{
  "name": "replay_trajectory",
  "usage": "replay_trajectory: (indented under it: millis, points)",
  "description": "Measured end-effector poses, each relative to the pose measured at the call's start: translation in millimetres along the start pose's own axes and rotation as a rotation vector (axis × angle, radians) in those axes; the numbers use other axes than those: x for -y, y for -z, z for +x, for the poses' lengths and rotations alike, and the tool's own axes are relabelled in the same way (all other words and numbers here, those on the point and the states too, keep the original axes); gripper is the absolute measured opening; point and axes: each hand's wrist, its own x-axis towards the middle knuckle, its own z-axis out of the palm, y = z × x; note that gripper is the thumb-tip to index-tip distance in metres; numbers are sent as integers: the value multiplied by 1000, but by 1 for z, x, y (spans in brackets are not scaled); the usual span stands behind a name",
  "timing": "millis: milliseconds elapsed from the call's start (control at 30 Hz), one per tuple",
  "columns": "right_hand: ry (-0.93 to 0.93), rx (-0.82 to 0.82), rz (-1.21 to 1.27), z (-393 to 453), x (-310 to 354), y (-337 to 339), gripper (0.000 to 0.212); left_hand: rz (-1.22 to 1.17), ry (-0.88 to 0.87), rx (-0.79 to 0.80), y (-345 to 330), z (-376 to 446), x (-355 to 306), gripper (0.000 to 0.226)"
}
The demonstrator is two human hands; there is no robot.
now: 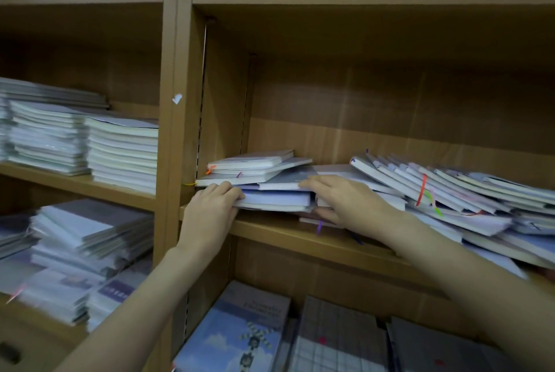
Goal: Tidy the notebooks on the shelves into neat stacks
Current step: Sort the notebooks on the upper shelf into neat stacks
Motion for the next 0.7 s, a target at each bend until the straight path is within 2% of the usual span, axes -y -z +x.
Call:
replay_trajectory:
  millis: [167,267,333,400,500,567,633,700]
  points:
    - [-40,-31,-31,-10,-1,-2,62,26,-64,-6,16,-7,-1,26]
    - [60,-24,-44,-6,-3,-5,65,54,-142,-68,33,-24,8,4]
    - [126,-89,-61,-10,-4,-7,69,44,-161,-84,43,-37,18,21]
    - [207,-188,-48,-13,2,-12,69,16,-168,-79,50,-44,26,27]
    - [307,-303,31,-9,29,-22,43,-40,-152,32,52,-41,29,27]
    - [288,-347,125,-3,44,-24,37,-45,-137,70,51,-41,30,27]
    - [206,-393,271,7,48,-14,32,-53,-12,4,54,-44,33,24]
    - [90,-409,375,19,40,4,21,-139,179,-87,63,-45,37,36]
